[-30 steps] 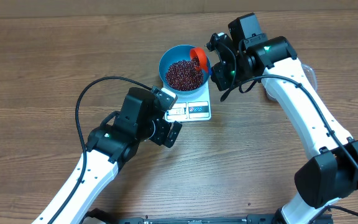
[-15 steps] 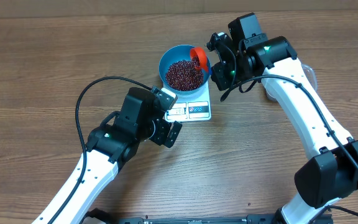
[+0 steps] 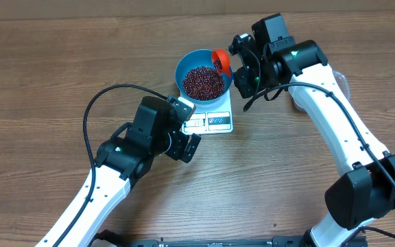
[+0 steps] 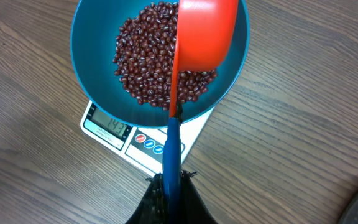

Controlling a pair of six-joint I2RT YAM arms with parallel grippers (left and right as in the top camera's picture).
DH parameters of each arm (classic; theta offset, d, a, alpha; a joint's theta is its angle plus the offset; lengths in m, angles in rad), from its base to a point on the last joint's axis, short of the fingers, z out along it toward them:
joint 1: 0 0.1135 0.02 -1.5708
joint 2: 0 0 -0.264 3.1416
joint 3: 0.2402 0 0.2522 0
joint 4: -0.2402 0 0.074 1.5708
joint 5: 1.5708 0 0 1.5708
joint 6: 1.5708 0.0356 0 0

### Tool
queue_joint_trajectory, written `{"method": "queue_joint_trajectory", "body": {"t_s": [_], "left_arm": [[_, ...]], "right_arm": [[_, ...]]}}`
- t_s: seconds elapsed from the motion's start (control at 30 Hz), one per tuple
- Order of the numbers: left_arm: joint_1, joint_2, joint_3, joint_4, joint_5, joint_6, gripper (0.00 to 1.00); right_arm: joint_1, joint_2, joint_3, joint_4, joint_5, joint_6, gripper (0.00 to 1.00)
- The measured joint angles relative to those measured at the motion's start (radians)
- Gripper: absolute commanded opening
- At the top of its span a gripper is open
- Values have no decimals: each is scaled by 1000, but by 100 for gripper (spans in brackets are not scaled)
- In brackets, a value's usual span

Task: Scoop item into bowl and weigh 150g on scale
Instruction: 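Hold the tilted scoop over the bowl with the right gripper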

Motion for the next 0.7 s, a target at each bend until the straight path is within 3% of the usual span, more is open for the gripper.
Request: {"method": "queue_joint_trajectory", "body": {"t_s": [0.7], "left_arm": [[0,0,0,0,0,0,100]], "right_arm": [[0,0,0,-3,5,-76,4]]}}
